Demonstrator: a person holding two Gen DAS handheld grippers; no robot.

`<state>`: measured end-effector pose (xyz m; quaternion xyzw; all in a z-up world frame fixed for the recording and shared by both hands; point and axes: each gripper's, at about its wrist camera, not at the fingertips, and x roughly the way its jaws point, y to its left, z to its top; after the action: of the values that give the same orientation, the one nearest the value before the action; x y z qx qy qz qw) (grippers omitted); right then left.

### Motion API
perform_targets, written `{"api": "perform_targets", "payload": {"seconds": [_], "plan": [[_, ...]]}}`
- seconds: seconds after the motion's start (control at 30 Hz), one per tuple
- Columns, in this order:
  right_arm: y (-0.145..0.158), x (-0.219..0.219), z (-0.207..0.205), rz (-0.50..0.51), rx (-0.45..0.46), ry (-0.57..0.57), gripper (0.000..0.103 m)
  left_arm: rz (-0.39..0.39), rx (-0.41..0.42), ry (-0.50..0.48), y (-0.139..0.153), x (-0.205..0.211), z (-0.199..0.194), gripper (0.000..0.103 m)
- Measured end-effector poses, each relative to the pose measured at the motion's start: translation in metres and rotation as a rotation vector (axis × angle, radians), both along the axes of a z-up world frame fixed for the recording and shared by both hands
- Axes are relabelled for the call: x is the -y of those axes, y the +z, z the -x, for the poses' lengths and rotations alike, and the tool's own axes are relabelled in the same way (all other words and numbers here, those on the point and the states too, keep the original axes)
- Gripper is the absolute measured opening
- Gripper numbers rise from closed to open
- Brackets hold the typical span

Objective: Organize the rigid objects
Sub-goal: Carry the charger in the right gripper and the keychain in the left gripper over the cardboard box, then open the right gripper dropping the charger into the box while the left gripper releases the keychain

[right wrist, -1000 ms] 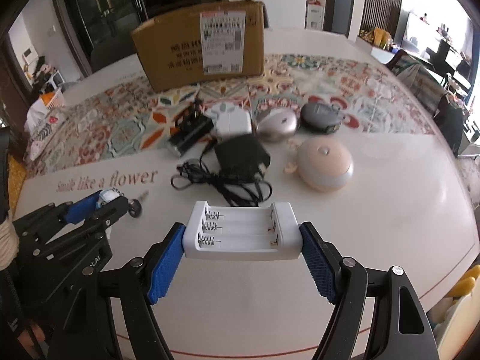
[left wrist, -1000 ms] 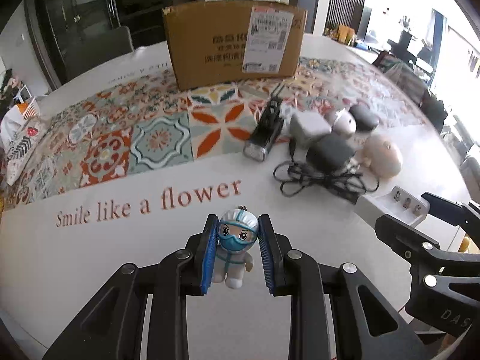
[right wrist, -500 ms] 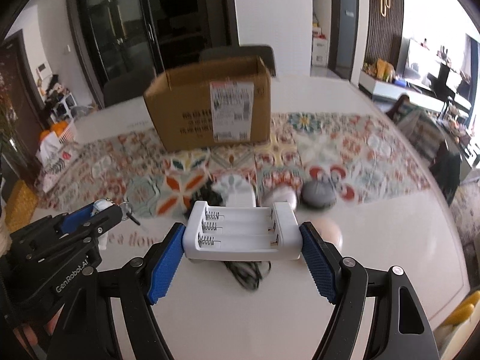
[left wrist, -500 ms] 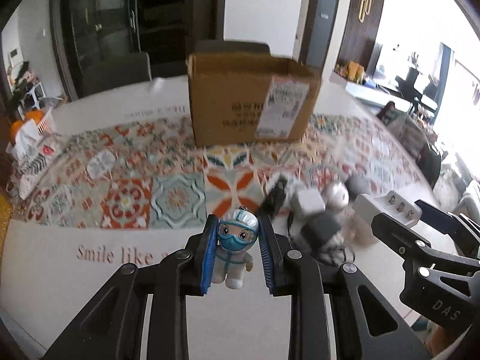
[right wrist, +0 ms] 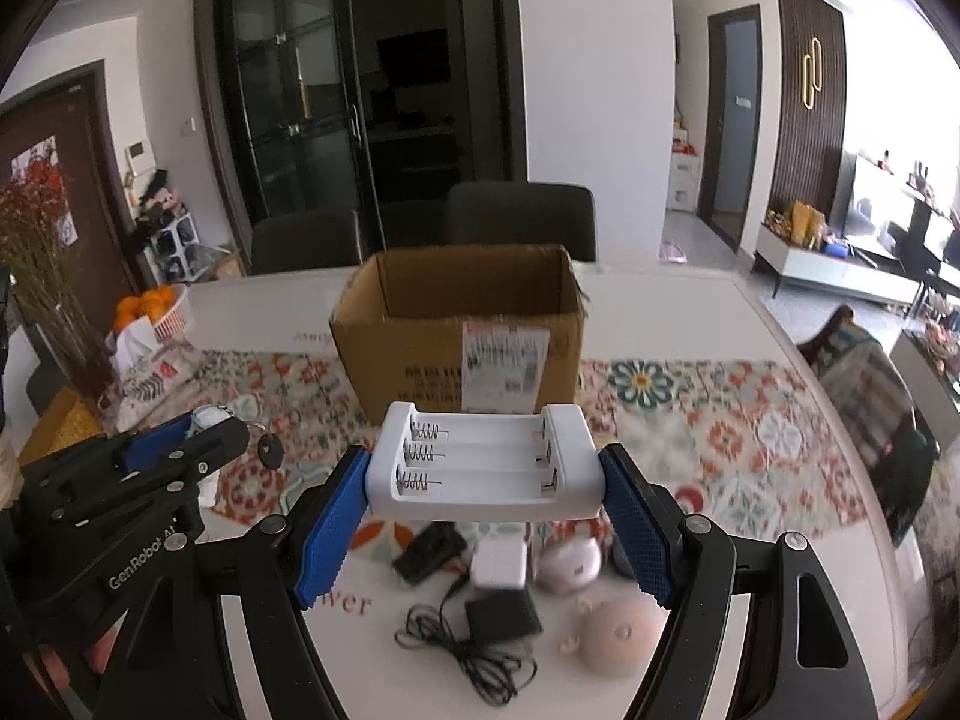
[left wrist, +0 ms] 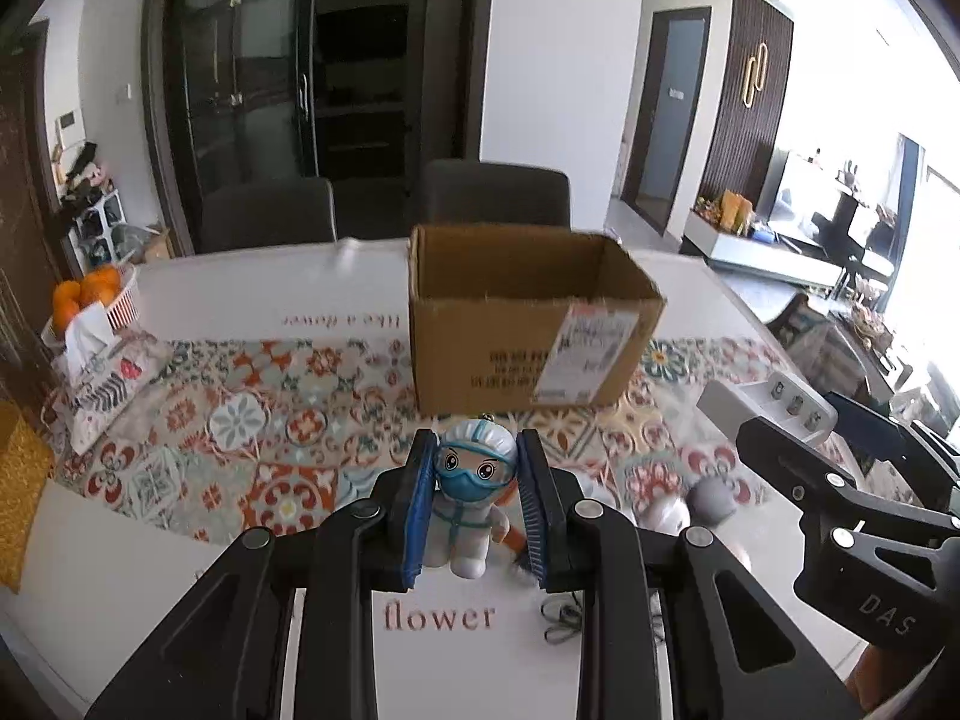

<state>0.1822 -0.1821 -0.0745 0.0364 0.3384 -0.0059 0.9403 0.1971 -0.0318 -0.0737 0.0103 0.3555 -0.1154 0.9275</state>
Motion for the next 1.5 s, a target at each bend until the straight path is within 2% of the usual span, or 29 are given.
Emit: {"api": "perform_targets", "payload": {"seconds": [0.33,0.73,1.0,1.23,1.5], "plan": [[0.021,0.018,-0.051,-0.064,0.0,0.039,0.076,0.004,0.042,0.01,0.031,0.012,-0.041,0.027],[0.041,0.033,-0.128,-0.057,-0.043,0.064,0.076,-0.033,0.048,-0.01,0.06,0.03,-0.111,0.027],[0.037,0.045,-0.186,-0.054,-0.137,0.071,0.076,-0.053,-0.044,-0.035,0.058,0.044,-0.17,0.027],[0.017,0.054,-0.233,-0.08,-0.246,0.072,0.076,-0.067,-0.168,-0.057,0.035,0.056,-0.222,0.027],[-0.003,0.058,-0.267,-0.1,-0.328,0.072,0.076,-0.056,-0.273,-0.059,0.011,0.058,-0.254,0.028]]}}
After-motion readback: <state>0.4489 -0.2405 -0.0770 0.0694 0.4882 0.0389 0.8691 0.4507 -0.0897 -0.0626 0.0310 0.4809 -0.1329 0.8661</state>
